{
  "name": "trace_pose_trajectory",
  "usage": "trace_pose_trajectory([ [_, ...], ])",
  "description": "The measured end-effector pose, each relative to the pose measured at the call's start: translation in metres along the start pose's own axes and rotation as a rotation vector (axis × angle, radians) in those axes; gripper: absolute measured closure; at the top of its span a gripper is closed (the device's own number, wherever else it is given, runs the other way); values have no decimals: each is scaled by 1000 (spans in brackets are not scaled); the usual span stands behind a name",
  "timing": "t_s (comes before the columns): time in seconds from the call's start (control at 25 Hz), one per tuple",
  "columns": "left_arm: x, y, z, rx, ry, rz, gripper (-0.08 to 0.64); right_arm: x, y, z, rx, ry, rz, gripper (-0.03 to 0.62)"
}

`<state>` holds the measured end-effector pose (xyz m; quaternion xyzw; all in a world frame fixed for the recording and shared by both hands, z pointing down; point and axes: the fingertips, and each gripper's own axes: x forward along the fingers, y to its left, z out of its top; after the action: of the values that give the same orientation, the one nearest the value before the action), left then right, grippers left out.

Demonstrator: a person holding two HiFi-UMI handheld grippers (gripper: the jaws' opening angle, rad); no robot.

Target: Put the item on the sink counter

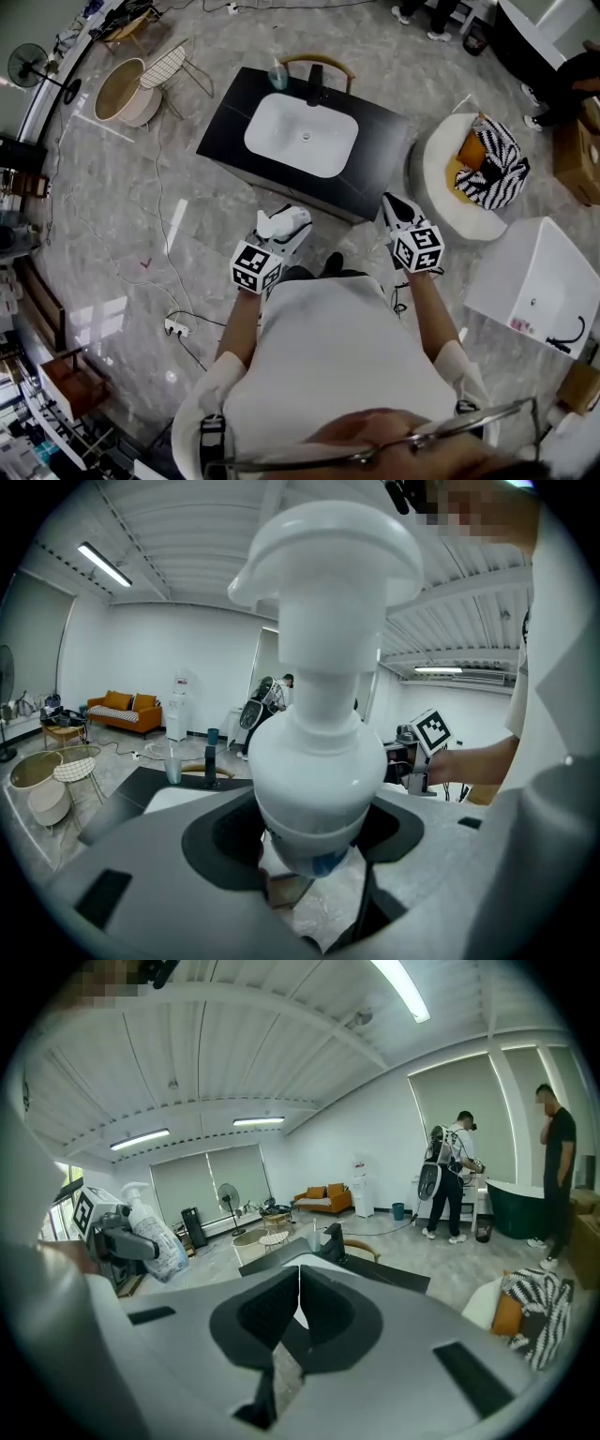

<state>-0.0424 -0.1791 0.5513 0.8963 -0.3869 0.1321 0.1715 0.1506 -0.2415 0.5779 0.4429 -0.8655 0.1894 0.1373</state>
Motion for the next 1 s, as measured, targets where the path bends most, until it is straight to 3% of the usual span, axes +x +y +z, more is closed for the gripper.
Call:
trace_pose_trajectory([
  [0.4, 48, 34, 15, -4, 52, -4, 298, 25, -41, 5, 68, 13, -54, 583],
  [1.0, 162, 125, 39, 41, 132, -99, 298, 81, -92, 28, 102, 59, -196, 583],
])
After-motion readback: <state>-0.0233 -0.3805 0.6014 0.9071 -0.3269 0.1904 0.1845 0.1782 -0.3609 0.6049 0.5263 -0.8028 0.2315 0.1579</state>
